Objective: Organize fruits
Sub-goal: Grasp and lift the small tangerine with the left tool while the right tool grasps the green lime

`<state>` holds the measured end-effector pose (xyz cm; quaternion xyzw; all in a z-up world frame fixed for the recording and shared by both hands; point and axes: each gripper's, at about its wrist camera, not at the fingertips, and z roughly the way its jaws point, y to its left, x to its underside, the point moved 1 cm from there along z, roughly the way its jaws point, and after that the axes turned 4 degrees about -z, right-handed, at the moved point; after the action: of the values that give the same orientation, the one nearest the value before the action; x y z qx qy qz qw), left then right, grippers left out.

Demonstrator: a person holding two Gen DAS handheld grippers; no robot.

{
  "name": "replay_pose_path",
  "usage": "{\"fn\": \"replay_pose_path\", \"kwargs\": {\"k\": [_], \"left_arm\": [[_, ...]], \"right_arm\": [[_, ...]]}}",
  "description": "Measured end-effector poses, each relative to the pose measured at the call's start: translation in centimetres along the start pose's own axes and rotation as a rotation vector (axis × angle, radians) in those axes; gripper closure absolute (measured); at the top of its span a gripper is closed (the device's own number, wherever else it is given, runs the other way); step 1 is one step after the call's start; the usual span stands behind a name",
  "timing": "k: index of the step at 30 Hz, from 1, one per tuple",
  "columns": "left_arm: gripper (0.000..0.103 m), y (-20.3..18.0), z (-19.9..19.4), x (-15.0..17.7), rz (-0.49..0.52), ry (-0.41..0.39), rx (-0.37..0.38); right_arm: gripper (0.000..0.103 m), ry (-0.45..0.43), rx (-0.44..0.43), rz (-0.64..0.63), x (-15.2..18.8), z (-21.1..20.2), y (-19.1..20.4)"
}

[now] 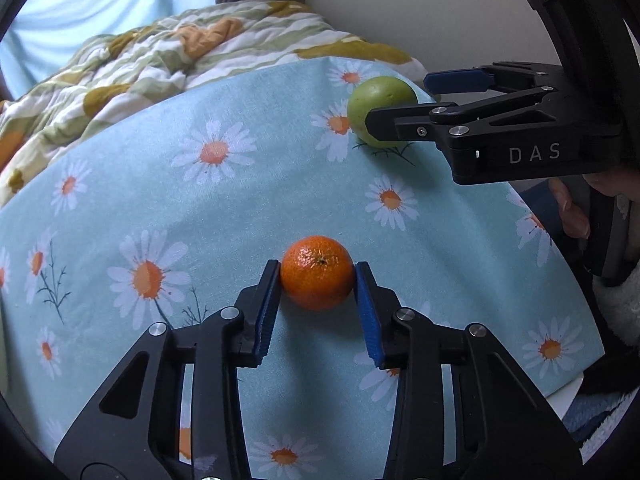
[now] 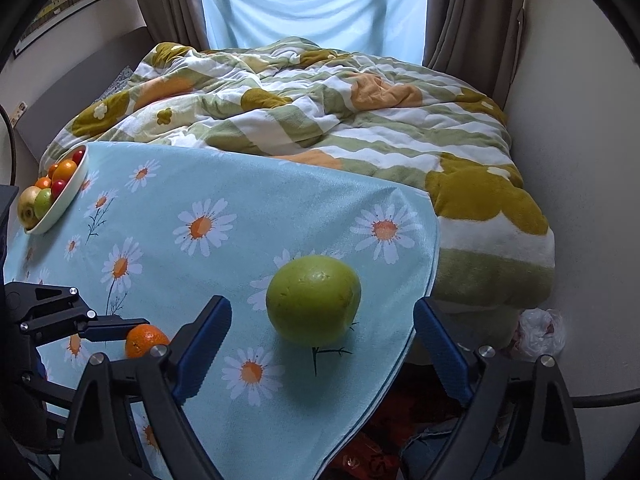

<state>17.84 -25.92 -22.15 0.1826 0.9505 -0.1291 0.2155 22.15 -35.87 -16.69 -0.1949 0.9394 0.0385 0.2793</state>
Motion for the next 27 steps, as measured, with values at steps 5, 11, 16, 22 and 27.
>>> {"fn": "replay_pose_path", "kwargs": {"k": [5,11,16,22,27], "left_arm": [[0.060,0.0,-0.1,0.2,-0.008,0.003,-0.004],[0.060,0.2,-0.5,0.6,-0.023,0.000,-0.015],[0.060,0.9,-0.8,1.1,-0.038,-0.002,-0.035],[0.060,1.9,-1.6,1.7,-0.073,-0.009,-0.055],[0.060,2.7,-3.0,2.0,-0.098,-0.031,-0.078]], "right_arm": [[0.027,-0.002,-0.001,-0.022,0.1,0.2,0.0],[0.030,-0.008,0.003,-0.068,-0.2,0.6,0.4],[0.042,0.013,-0.009,-0.103,-0.5,1.4,0.9],[0.054,0.031,0.009,-0.133,-0.6,2.0,1.3],[0.054,0.017,-0.023,-0.100,-0.7,1.6,1.6]]}}
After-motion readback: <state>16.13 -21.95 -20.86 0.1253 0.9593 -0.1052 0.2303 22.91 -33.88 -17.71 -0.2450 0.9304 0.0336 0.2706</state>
